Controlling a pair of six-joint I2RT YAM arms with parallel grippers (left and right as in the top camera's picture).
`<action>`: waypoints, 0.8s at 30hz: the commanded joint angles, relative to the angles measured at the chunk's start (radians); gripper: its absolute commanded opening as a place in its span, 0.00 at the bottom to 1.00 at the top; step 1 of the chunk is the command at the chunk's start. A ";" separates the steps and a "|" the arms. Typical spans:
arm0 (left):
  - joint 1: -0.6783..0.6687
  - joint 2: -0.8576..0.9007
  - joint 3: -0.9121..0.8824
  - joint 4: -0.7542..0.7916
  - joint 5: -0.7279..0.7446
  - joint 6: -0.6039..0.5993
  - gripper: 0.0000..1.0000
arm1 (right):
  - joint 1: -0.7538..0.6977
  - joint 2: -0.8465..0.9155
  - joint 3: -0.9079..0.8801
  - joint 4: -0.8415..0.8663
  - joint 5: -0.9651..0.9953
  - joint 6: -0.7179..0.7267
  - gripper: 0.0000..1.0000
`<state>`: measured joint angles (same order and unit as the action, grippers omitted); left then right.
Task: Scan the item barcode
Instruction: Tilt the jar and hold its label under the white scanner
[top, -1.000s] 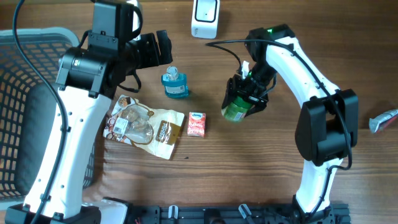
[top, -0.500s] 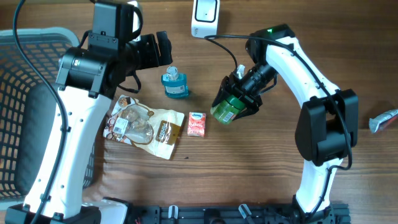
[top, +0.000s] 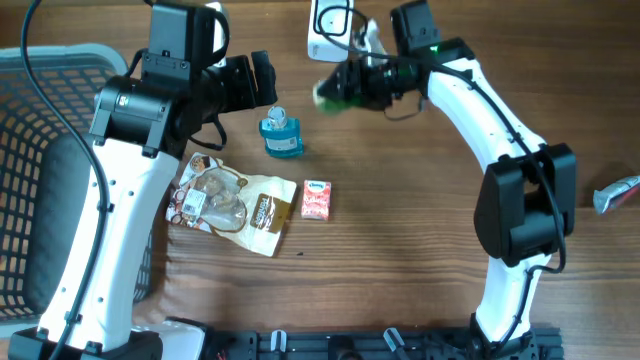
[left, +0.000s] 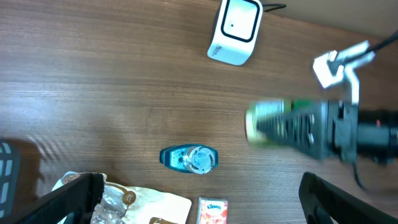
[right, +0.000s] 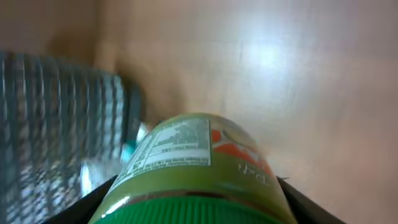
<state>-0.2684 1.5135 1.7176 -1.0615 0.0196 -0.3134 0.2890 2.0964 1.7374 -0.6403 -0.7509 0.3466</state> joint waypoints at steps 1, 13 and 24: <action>-0.005 0.007 0.003 -0.003 -0.010 -0.009 1.00 | 0.000 -0.002 0.016 0.119 0.163 -0.034 0.63; -0.005 0.007 0.003 -0.006 -0.011 -0.009 1.00 | 0.000 0.077 0.016 0.587 0.444 -0.276 0.62; -0.005 0.007 0.003 -0.005 -0.016 -0.009 1.00 | 0.034 0.224 0.016 1.033 0.602 -0.294 0.66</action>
<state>-0.2684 1.5139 1.7176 -1.0698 0.0193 -0.3134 0.2996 2.2929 1.7363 0.3397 -0.1951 0.0757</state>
